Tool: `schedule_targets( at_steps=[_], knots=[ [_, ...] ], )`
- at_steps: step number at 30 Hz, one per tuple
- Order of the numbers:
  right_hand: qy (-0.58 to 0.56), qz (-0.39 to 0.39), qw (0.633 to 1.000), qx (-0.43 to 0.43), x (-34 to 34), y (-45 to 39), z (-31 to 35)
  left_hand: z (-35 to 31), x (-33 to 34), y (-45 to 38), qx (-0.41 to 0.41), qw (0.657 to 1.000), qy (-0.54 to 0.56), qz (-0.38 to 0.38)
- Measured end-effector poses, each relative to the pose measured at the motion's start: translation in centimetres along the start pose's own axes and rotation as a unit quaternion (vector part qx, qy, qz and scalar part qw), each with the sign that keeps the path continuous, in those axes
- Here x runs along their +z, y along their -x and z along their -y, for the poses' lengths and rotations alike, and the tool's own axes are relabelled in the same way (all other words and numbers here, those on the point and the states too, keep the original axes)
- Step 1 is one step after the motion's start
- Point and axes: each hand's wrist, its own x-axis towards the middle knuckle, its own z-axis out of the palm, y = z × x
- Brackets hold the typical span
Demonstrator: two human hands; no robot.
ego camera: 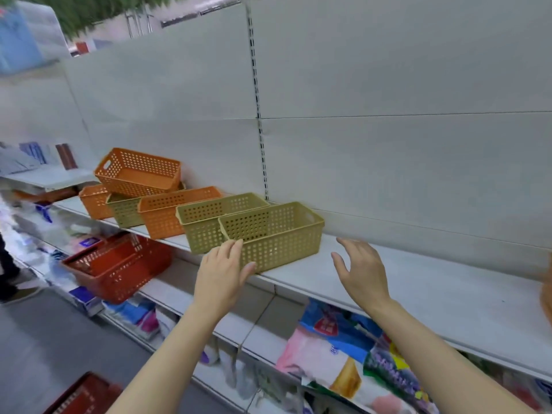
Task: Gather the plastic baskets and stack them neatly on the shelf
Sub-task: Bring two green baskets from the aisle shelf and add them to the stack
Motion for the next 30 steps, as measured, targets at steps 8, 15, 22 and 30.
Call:
schedule_targets(
  at_steps=[8,15,22,30],
  knots=[
    [-0.030,0.007,0.999,-0.019,5.8,-5.1,0.5,5.9,2.7,-3.0,-0.053,0.998,-0.017,-0.012],
    [-0.041,0.001,0.999,-0.021,9.7,-9.3,-0.8,11.3,4.5,-8.0,-0.213,0.976,0.050,-0.011],
    [-0.039,-0.020,0.999,-0.017,12.7,-10.8,-1.7,17.2,8.0,-13.8,-0.364,0.921,0.138,0.011],
    [-0.014,-0.036,0.999,0.006,14.7,-12.2,-1.8,20.0,12.1,-16.7,-0.467,0.834,0.287,0.069]
  ],
)
